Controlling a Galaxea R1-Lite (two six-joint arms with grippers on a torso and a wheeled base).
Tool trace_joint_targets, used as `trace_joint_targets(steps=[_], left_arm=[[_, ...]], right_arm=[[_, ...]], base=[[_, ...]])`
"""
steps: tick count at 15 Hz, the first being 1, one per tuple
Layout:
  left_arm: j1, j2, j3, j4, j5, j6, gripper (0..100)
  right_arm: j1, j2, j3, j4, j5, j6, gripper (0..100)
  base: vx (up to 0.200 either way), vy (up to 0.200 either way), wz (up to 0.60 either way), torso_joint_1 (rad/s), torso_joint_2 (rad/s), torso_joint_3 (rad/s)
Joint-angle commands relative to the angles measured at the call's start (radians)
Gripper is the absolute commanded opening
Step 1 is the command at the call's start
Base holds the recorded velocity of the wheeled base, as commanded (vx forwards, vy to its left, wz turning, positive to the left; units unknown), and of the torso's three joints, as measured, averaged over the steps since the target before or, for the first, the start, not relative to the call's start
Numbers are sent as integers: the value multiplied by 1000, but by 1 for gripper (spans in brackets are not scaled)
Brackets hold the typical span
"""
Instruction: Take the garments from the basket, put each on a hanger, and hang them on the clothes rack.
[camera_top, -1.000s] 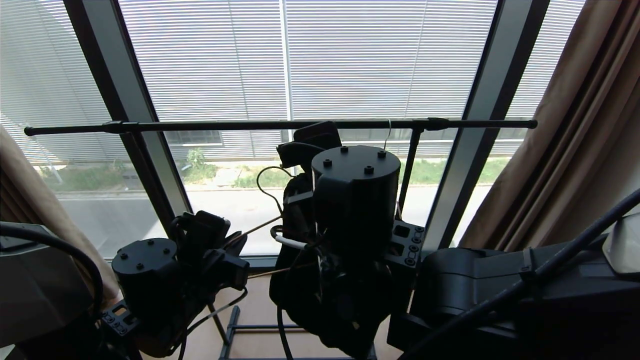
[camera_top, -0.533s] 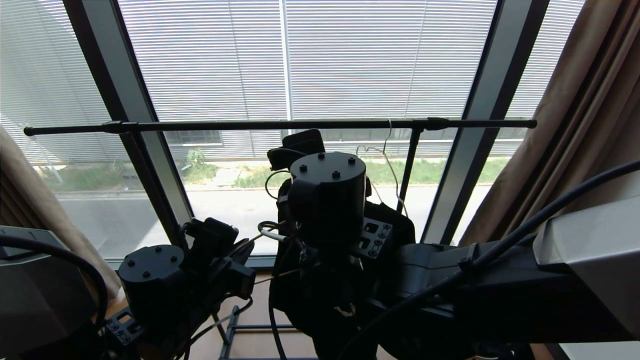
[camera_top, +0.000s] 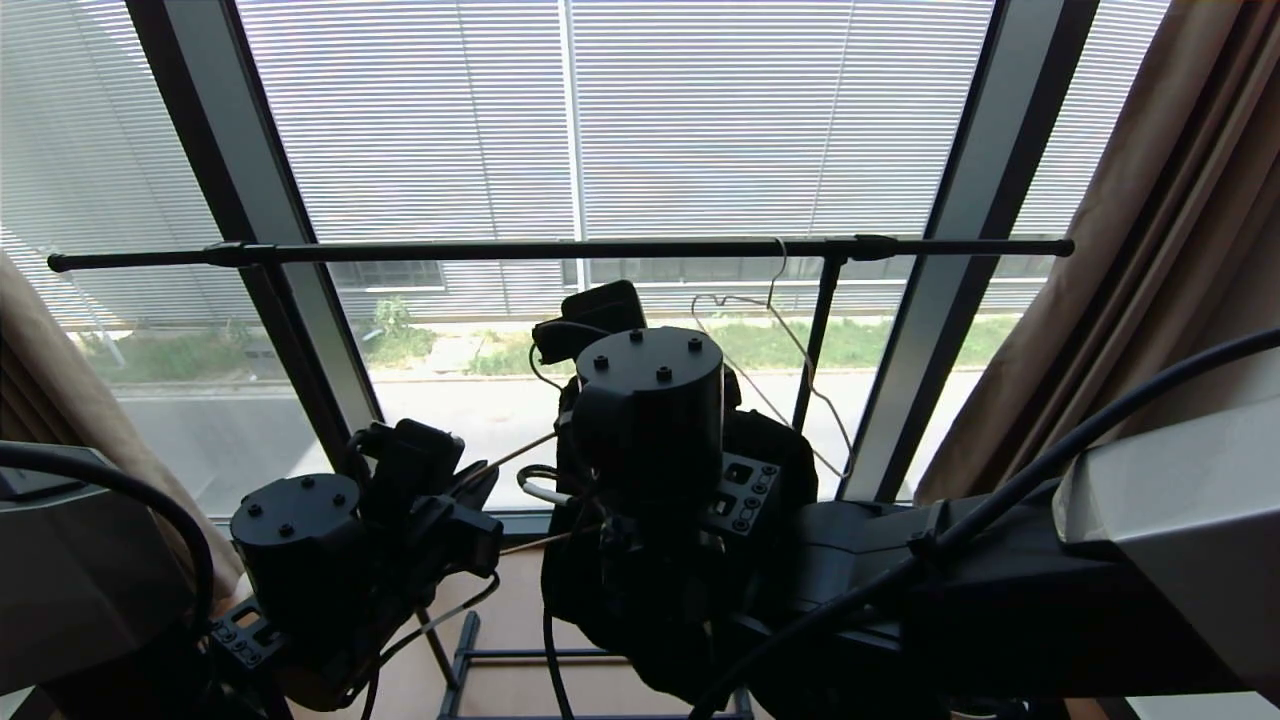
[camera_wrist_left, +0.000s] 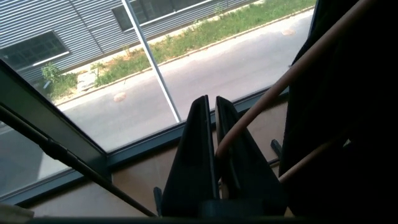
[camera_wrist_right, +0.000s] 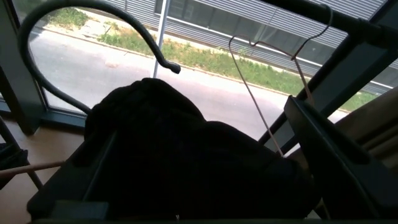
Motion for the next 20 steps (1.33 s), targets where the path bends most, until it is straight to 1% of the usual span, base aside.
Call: trace_joint_targets(steps=[1, 12, 15, 17, 20], left_arm=[[18, 12, -14, 1, 2, -2, 0], [57, 20, -43, 2, 2, -11, 0], [64, 28, -48, 2, 3, -11, 0], [67, 26, -52, 2, 3, -11, 0], [69, 32, -57, 2, 2, -14, 0]], right_arm=[[0, -11, 2, -1, -1, -1, 100], [2, -19, 30, -4, -1, -1, 100], [28, -19, 42, -4, -1, -1, 100], [29, -23, 45, -4, -1, -1, 100], [29, -62, 89, -4, 0, -1, 100]], base=[[0, 0, 0, 0, 0, 0], [0, 0, 0, 0, 0, 0], [0, 0, 0, 0, 0, 0], [0, 0, 0, 0, 0, 0], [0, 0, 0, 0, 0, 0]])
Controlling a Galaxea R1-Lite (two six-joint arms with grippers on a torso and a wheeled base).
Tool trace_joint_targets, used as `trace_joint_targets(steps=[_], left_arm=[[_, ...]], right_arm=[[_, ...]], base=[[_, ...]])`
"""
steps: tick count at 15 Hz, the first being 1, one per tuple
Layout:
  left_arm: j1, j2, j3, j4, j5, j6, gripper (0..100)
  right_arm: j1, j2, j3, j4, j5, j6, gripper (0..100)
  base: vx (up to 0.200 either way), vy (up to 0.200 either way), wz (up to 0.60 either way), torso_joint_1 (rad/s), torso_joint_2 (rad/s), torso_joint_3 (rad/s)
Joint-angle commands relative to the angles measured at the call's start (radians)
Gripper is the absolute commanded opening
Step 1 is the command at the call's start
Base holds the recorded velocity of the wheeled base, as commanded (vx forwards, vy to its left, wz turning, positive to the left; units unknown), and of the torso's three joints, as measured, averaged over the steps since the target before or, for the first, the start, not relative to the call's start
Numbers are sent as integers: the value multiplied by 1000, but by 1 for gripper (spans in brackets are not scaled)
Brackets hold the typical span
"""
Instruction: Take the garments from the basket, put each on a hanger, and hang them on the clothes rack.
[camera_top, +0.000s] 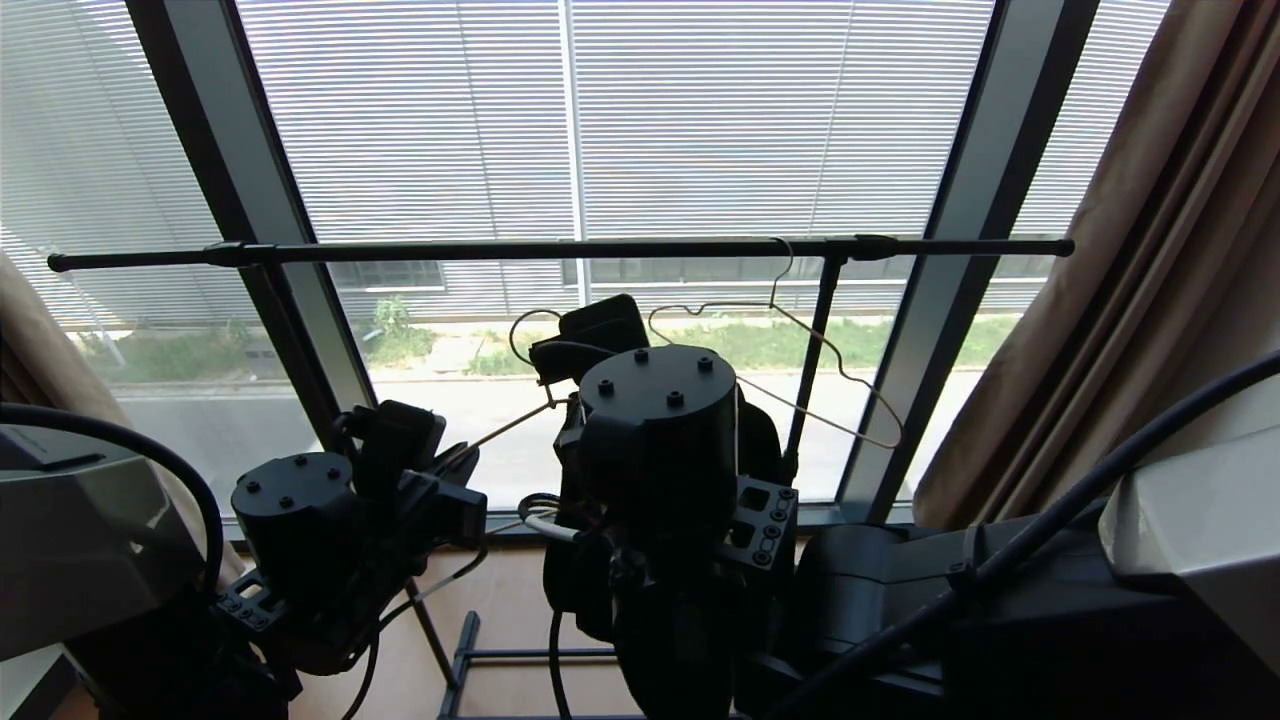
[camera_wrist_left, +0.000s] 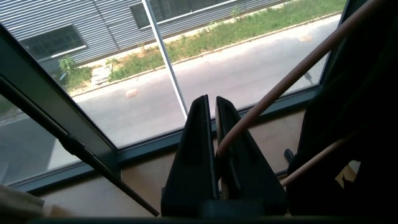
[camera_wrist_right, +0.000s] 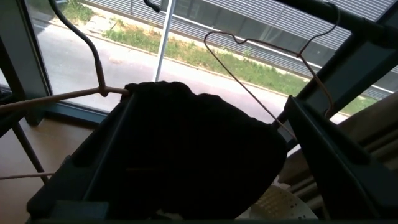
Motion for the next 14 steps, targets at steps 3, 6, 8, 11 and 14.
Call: trace_joint_targets(steps=[3, 6, 8, 11, 14], left_arm=[[-5, 4, 2, -2, -1, -11, 0], [-12, -1, 17, -2, -11, -34, 0], [-25, -7, 24, -2, -14, -39, 0], [-51, -25, 77, -4, -68, -39, 0], [-80, -48, 116, -25, -102, -36, 0]], right_arm=[[0, -74, 63, 0, 7, 1, 100], [-50, -175, 122, 27, 96, -4, 100], [-89, -253, 152, 130, 185, -2, 100], [-173, -434, 196, 373, 449, -5, 100], [-270, -558, 187, 626, 734, -56, 100]], base=[[0, 0, 0, 0, 0, 0], [0, 0, 0, 0, 0, 0], [0, 0, 0, 0, 0, 0], [0, 0, 0, 0, 0, 0], [0, 0, 0, 0, 0, 0]])
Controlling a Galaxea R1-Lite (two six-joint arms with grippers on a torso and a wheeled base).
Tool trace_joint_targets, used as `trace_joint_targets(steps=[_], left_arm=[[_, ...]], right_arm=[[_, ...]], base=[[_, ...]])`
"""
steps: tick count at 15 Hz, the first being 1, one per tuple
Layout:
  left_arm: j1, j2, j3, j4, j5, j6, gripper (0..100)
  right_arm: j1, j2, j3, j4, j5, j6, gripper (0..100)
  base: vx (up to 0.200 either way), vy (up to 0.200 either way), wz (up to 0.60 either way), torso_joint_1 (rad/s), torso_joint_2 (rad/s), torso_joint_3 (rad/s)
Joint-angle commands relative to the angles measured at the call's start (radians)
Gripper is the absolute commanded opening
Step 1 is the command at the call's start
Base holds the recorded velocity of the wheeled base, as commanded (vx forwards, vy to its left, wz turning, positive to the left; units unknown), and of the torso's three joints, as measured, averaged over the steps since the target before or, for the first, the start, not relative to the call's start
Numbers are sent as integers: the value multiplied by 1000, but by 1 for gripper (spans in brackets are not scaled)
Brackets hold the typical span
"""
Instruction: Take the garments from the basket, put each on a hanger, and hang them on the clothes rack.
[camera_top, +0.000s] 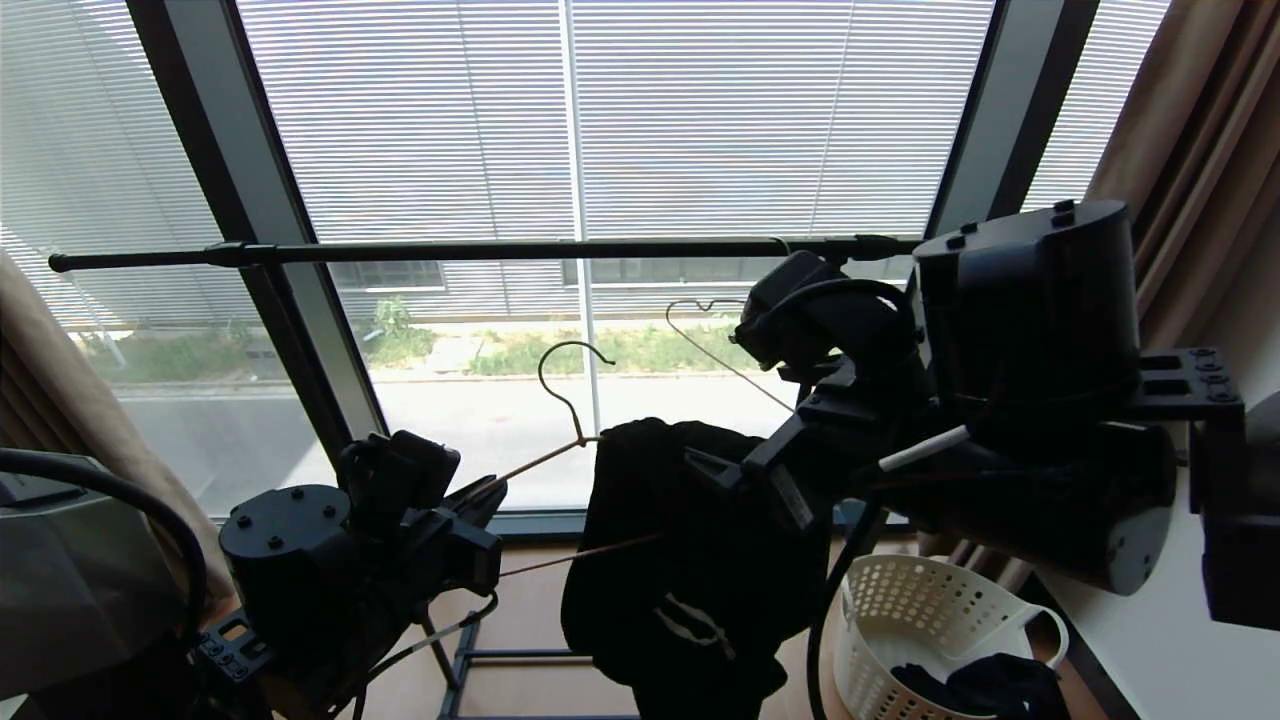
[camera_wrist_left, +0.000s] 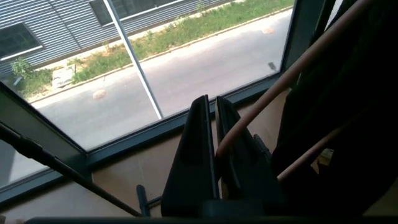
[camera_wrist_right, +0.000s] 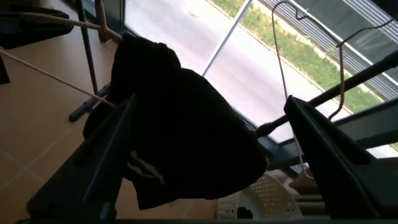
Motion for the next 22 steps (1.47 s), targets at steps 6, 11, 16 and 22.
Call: trace_joint_targets(steps=[6, 11, 16, 22], left_arm=[[-60, -49, 55, -11, -22, 2, 0], [-94, -69, 72, -11, -37, 0, 0], [-111, -73, 73, -11, -37, -1, 0], [-135, -73, 81, -11, -36, -1, 0]], right_arm=[[-162, -122, 7, 221, 322, -341, 100], [-163, -12, -2, 256, 345, -372, 100], [-165, 74, -50, 243, 345, -368, 100], [-163, 125, -104, 215, 344, -349, 100]], base=[[0, 0, 0, 0, 0, 0], [0, 0, 0, 0, 0, 0], [0, 0, 0, 0, 0, 0], [0, 0, 0, 0, 0, 0]])
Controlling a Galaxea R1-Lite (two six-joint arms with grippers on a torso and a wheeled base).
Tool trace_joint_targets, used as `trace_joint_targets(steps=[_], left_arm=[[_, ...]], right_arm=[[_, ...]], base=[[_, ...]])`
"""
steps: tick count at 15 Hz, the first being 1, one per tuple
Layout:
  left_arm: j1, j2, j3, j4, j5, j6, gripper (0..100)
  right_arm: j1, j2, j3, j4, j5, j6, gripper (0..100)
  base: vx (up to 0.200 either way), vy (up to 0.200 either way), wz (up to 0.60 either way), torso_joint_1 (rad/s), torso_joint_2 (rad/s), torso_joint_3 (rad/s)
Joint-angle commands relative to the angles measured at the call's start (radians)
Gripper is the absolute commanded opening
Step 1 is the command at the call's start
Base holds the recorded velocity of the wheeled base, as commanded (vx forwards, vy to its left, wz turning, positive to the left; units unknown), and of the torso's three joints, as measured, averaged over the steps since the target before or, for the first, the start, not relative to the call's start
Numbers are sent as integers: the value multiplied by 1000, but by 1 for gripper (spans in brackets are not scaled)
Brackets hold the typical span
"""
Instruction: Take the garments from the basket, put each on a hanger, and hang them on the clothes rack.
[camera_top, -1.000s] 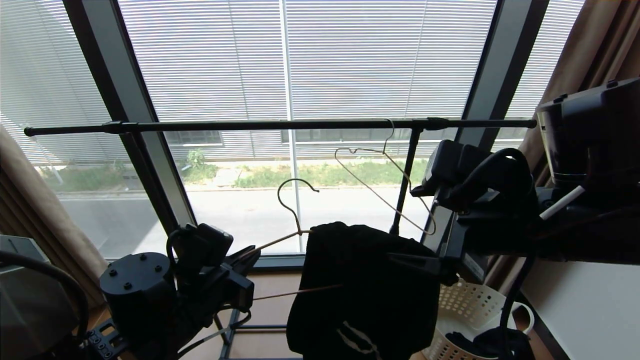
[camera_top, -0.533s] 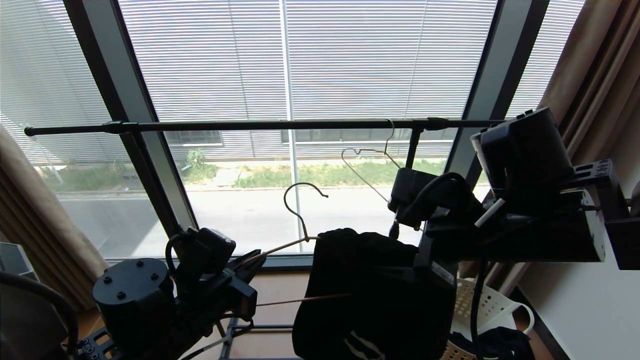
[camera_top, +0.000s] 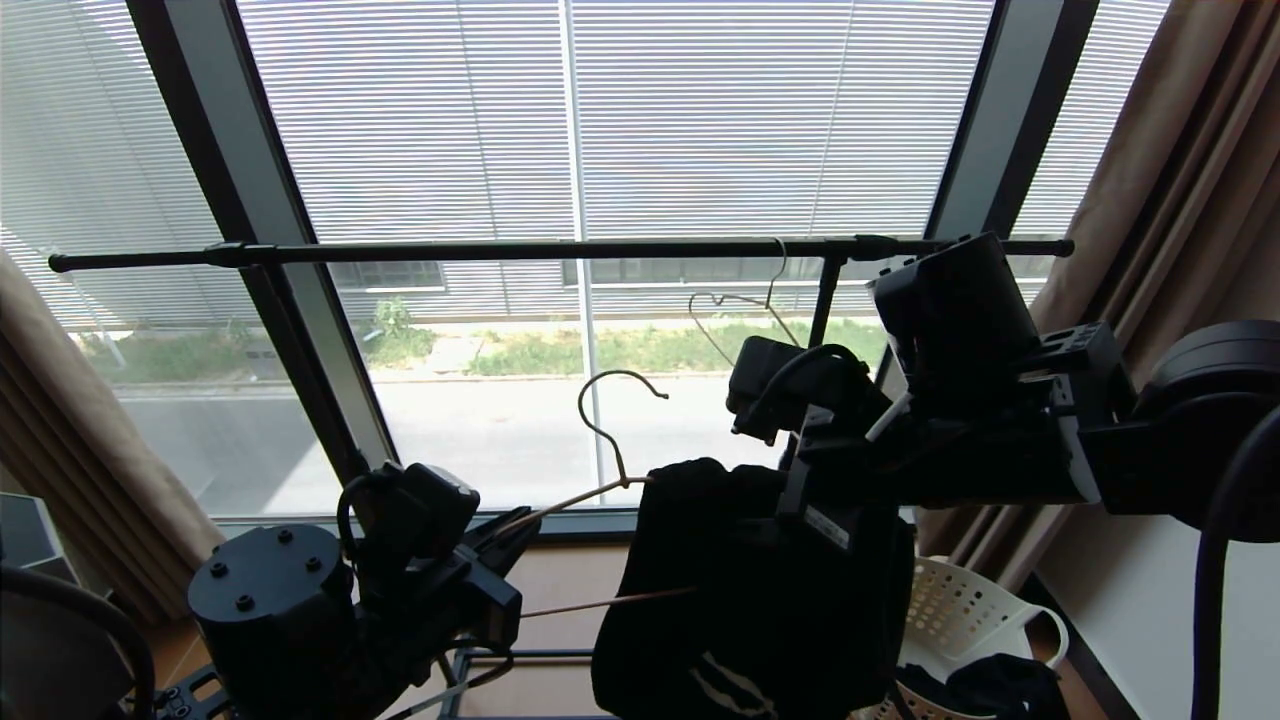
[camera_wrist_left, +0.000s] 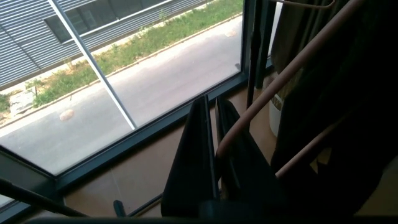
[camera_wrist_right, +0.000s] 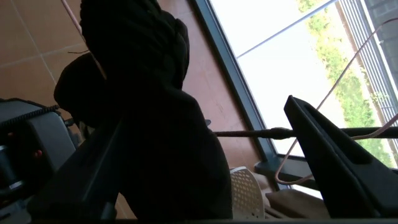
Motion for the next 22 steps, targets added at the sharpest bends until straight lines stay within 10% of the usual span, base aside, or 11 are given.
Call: trace_joint_targets(steps=[1, 9, 10, 22], left_arm=[[-5, 0, 0, -1, 0, 0, 0], [-10, -13, 0, -1, 0, -1, 0], [-10, -13, 0, -1, 0, -1, 0], [-9, 9, 29, -1, -2, -8, 0]], right_arm=[[2, 24, -22, 0, 1, 1, 100], [24, 71, -54, 2, -1, 2, 100], [24, 70, -51, 3, -1, 2, 0], [25, -4, 0, 11, 1, 42, 0]], base=[[0, 0, 0, 0, 0, 0], [0, 0, 0, 0, 0, 0], [0, 0, 0, 0, 0, 0], [0, 0, 0, 0, 0, 0]])
